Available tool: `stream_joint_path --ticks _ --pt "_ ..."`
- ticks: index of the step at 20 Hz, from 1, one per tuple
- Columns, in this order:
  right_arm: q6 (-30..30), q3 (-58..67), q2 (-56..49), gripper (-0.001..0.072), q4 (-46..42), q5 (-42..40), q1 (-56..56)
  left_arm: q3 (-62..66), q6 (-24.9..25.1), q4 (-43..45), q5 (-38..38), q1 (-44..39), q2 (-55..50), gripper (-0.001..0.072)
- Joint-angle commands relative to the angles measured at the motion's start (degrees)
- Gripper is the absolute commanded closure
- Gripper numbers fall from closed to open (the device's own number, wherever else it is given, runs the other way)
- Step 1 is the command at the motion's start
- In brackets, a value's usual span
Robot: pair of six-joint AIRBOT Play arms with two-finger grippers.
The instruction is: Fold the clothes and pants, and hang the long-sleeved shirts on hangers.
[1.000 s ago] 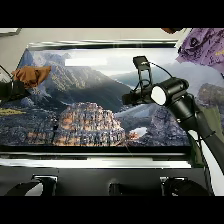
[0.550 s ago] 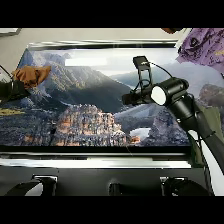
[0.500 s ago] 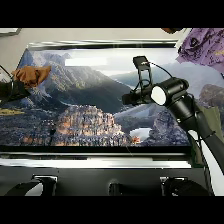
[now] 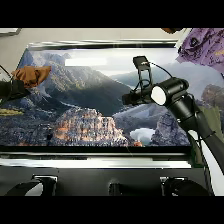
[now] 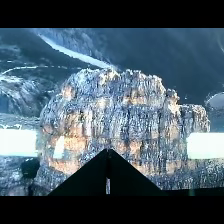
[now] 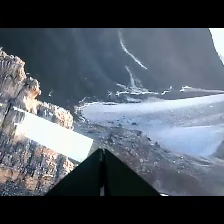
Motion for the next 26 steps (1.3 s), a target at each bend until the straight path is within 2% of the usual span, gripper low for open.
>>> stream_joint_path --ticks 1,3,4,6,7,8,9,11,12,14,17,21,24,26 --pt "0.0 0.1 0.0 0.0683 0.0 0.0 0.0 0.0 0.1 0.0 0.9 0.0 0.0 0.0689" --pt "0.0 0.1 0.0 0.0683 0.0 0.0 0.0 -0.2 0.0 0.6 3.8 0.0 0.0 0.0687" --pt "0.0 0.1 0.0 0.0683 0.0 0.0 0.0 -0.2 -0.1 1.0 4.6 0.0 -0.3 0.0630" --pt "0.0 0.1 0.0 0.0683 0.0 0.0 0.0 -0.2 -5.2 4.9 6.5 0.0 -1.6 0.0587" --pt "0.0 0.1 0.0 0.0683 0.0 0.0 0.0 -0.2 -6.8 8.5 7.3 0.0 -2.5 0.0541" --pt "0.0 0.1 0.0 0.0683 0.0 0.0 0.0 -0.4 -6.3 11.8 7.5 0.0 -3.7 0.0212" --pt "0.0 0.1 0.0 0.0683 0.0 0.0 0.0 -1.1 -6.0 14.6 7.6 0.0 -4.8 -0.0013" --pt "0.0 0.1 0.0 0.0683 0.0 0.0 0.0 -1.3 -8.0 20.1 11.1 0.9 -8.3 -0.0013" --pt "0.0 0.1 0.0 0.0683 0.0 0.0 0.0 -0.4 -10.9 22.1 14.3 2.5 -10.7 -0.0013" --pt "0.0 0.1 0.0 0.0683 0.0 0.0 0.0 4.6 -13.6 22.3 20.1 7.6 -18.9 -0.0013" --pt "0.0 0.1 0.0 0.0683 0.0 0.0 0.0 17.2 -13.5 22.3 23.7 12.9 -36.1 -0.0013" --pt "0.0 0.1 0.0 0.0683 0.0 0.0 0.0 32.5 -10.7 22.2 32.4 13.5 -56.0 -0.0013" --pt "0.0 0.1 0.0 0.0683 0.0 0.0 0.0 32.9 -11.9 22.2 43.8 13.6 -61.2 -0.0013" --pt "0.0 0.1 0.0 0.0683 0.0 0.0 0.0 32.9 -14.2 21.7 48.2 14.1 -63.2 -0.0013"
